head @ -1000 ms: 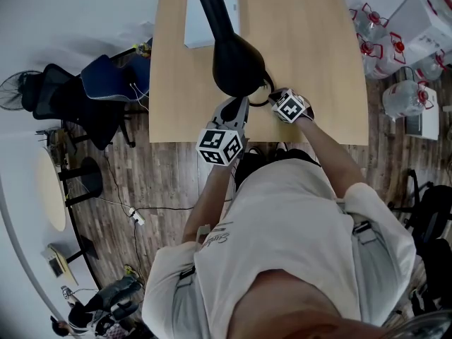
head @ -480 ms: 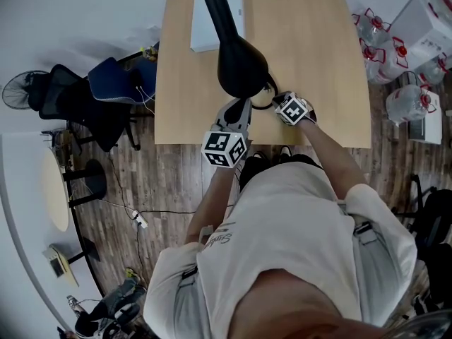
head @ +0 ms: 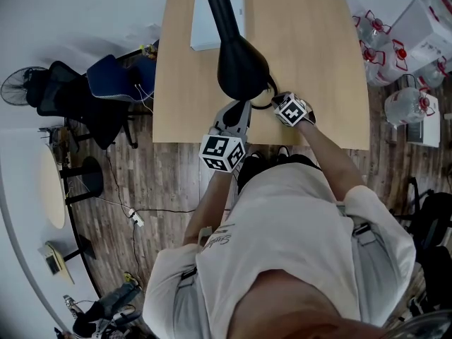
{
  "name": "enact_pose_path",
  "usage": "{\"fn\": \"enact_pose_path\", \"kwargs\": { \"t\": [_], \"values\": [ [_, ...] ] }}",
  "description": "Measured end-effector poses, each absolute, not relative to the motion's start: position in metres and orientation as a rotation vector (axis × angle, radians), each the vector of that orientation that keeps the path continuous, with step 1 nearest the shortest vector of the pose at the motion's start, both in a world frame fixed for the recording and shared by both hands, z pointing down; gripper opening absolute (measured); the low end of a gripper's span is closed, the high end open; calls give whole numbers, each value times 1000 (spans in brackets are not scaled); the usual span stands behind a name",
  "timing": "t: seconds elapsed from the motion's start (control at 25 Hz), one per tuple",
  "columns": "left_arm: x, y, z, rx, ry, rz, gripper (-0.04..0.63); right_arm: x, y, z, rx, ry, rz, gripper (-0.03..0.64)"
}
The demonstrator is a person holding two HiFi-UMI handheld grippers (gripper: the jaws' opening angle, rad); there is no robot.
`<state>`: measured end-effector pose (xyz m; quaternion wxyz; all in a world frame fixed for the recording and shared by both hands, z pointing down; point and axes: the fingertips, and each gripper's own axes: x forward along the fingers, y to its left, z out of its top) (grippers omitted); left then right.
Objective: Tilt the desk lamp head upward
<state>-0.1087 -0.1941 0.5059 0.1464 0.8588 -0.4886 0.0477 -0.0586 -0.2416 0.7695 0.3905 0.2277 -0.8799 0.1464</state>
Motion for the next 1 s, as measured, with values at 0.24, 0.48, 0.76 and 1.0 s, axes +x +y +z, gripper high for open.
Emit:
{"fn": "enact_pose_path", "kwargs": {
  "t": [0.24, 0.48, 0.76, 1.0],
  "values": [
    [-106, -181, 490, 2469, -1407, 156, 15, -57, -243, 773, 594, -2248, 395, -5],
    [-101, -165, 475, 2481, -1406, 143, 15, -54, -238, 775, 602, -2244, 448, -5],
    [-103, -153, 442, 2505, -1434, 121, 15, -57, -242, 771, 595, -2212, 436, -5],
    [-101, -143, 415, 2507, -1421, 68, 15, -55, -241, 771, 610, -2205, 449, -5]
  ]
}}
